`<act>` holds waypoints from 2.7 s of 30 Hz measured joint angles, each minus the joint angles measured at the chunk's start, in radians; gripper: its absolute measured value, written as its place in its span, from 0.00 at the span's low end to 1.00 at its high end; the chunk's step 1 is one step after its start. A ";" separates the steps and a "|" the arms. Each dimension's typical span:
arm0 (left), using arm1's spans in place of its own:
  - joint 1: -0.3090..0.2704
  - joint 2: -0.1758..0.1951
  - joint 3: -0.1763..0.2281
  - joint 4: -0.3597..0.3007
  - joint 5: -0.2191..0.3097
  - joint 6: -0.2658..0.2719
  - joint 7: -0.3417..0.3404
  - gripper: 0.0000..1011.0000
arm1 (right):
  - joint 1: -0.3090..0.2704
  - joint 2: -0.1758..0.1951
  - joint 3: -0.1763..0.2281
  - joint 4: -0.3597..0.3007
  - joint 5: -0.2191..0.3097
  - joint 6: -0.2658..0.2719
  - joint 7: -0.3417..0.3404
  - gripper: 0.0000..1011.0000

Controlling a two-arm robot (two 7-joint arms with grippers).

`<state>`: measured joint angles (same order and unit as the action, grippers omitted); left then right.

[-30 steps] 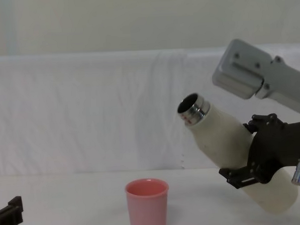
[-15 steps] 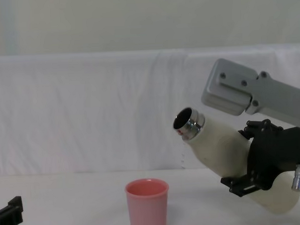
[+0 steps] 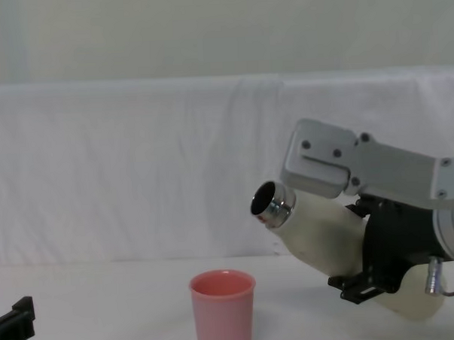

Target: Grasp the thermos with one hand and pour water into the cup lid.

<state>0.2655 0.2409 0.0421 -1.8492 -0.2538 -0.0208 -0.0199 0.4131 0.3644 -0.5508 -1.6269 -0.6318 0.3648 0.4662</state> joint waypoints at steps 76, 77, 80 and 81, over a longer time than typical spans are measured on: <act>0.000 0.000 0.000 0.000 0.000 0.000 0.000 0.99 | 0.128 -0.079 -0.145 0.147 -0.416 0.009 0.073 0.95; 0.000 0.000 0.000 0.000 0.000 0.000 0.000 0.99 | 0.128 -0.079 -0.145 0.147 -0.418 0.009 0.074 0.95; 0.000 0.000 0.000 0.000 0.000 0.000 0.000 0.99 | 0.130 -0.079 -0.146 0.148 -0.425 0.009 0.077 0.95; 0.000 0.000 0.000 0.000 0.000 0.000 0.000 0.99 | 0.132 -0.079 -0.147 0.149 -0.429 0.008 0.078 0.95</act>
<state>0.2655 0.2410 0.0421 -1.8492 -0.2539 -0.0208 -0.0199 0.5451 0.2854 -0.6980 -1.4784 -1.0609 0.3731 0.5444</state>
